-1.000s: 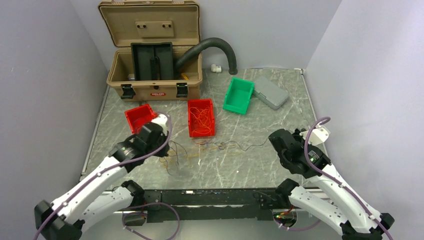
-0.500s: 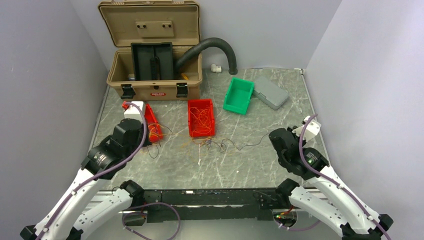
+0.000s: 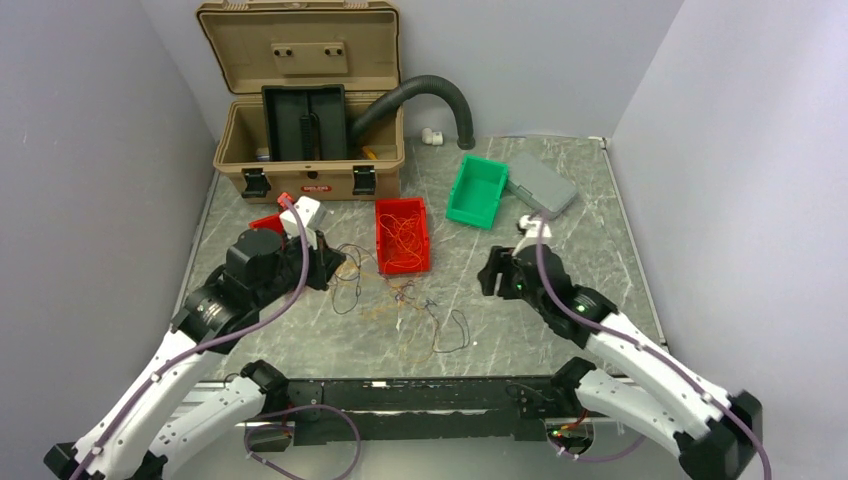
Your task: Untangle the cables
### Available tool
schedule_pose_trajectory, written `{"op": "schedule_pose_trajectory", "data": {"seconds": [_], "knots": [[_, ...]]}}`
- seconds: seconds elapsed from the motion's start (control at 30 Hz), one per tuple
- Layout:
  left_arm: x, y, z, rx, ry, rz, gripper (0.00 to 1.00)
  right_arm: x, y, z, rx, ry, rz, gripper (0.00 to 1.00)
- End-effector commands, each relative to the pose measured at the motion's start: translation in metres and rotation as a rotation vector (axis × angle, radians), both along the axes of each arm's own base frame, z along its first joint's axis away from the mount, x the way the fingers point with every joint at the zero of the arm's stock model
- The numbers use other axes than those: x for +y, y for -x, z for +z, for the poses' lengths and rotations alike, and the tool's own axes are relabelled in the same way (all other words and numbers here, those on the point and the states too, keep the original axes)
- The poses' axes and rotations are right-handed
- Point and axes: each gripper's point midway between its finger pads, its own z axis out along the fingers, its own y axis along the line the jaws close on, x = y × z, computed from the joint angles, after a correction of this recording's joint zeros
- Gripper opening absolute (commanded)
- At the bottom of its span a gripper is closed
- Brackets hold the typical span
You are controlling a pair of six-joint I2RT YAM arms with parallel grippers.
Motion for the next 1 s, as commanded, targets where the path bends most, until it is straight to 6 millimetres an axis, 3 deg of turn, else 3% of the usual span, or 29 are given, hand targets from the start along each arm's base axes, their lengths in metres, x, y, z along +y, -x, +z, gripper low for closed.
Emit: {"op": "schedule_pose_trajectory", "data": {"seconds": [0.0,0.13,0.43,0.7,0.8,0.93,0.97], "knots": [[-0.018,0.0,0.049,-0.122,0.062,-0.109,0.0,0.066,-0.005,-0.002,-0.006,-0.1,0.273,0.67],[-0.018,0.002,0.051,-0.123,0.061,-0.117,0.0,0.1,-0.007,-0.01,0.026,-0.102,0.355,0.7],[-0.016,0.01,0.047,-0.131,0.071,-0.129,0.0,0.149,-0.002,-0.056,0.202,-0.167,0.329,0.73],[-0.014,0.012,0.041,-0.121,0.063,-0.126,0.0,0.173,-0.004,-0.097,0.333,-0.219,0.224,0.75],[-0.012,0.011,0.04,-0.118,0.061,-0.115,0.0,0.172,-0.007,-0.113,0.358,-0.188,0.179,0.61],[0.0,0.006,0.036,-0.102,0.029,-0.04,0.0,0.153,-0.017,-0.117,0.343,-0.109,0.08,0.12],[0.005,0.003,0.036,-0.102,0.019,-0.009,0.0,0.144,-0.02,-0.112,0.319,-0.086,0.049,0.06]]}}
